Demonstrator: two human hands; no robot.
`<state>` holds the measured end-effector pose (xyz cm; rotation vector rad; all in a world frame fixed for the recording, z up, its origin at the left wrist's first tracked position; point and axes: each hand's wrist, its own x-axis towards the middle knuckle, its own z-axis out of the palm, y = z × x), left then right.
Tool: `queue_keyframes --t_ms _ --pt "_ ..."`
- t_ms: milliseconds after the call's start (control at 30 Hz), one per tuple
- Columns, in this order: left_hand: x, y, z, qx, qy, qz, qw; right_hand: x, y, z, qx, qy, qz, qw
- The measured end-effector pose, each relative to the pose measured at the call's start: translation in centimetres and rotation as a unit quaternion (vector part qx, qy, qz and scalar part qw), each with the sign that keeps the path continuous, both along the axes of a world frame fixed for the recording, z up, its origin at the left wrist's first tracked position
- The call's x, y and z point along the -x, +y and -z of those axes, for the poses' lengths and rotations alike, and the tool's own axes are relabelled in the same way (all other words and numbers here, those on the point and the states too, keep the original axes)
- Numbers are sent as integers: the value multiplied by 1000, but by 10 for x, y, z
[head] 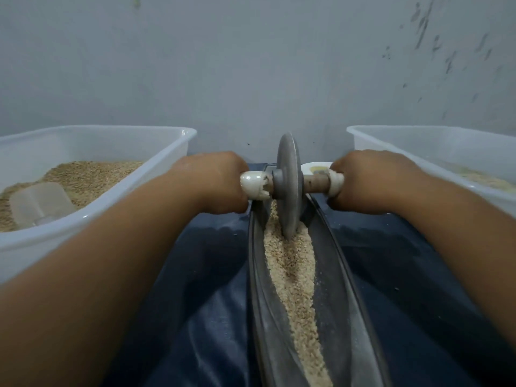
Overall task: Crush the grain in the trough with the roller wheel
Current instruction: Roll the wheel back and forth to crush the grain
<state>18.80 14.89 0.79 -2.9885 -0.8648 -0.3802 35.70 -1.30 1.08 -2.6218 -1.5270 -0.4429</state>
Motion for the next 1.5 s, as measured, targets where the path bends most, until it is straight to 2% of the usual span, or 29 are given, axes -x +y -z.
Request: queue_keyframes --t_ms 200,333,433,500,567,633,700,833,1000,1067,1200,1267,1367,1433,1500 --pt "6 -10 7 -56 2 -15 998 3 -7 10 -8 -43 22 999" --pt "19 -21 7 -98 40 -7 994 12 -26 14 58 13 23 998" --pt "24 -25 13 -149 13 5 989 11 -32 24 61 34 29 997" --pt "21 -22 12 -141 11 4 990 9 -26 26 26 -6 40 999" --pt "15 -17 5 -97 36 9 995 10 -15 22 -11 -41 42 998" --pt "12 -15 0 -64 48 13 997 10 -9 18 -23 -44 34 998" --pt "19 -16 1 -69 51 22 996 10 -13 18 -5 -30 33 999" --pt "33 -20 13 -181 17 64 981 8 -32 34 15 2 39 999" --pt "17 -28 -1 -132 38 19 990 12 -19 21 22 15 53 998" --pt "21 -31 2 -145 20 12 989 15 -22 21 18 1 51 999" --pt "44 -37 29 -245 -49 -2 968 23 -40 32 -16 -69 37 997" --pt "42 -34 28 -214 -48 -7 976 22 -39 28 -13 -66 32 997" --pt "27 -29 13 -135 2 -3 991 18 -24 15 41 -21 32 998" --pt "21 -28 6 -124 9 4 992 16 -18 12 52 -8 36 998" --pt "27 -31 11 -150 -8 1 989 17 -23 15 38 -14 39 998"
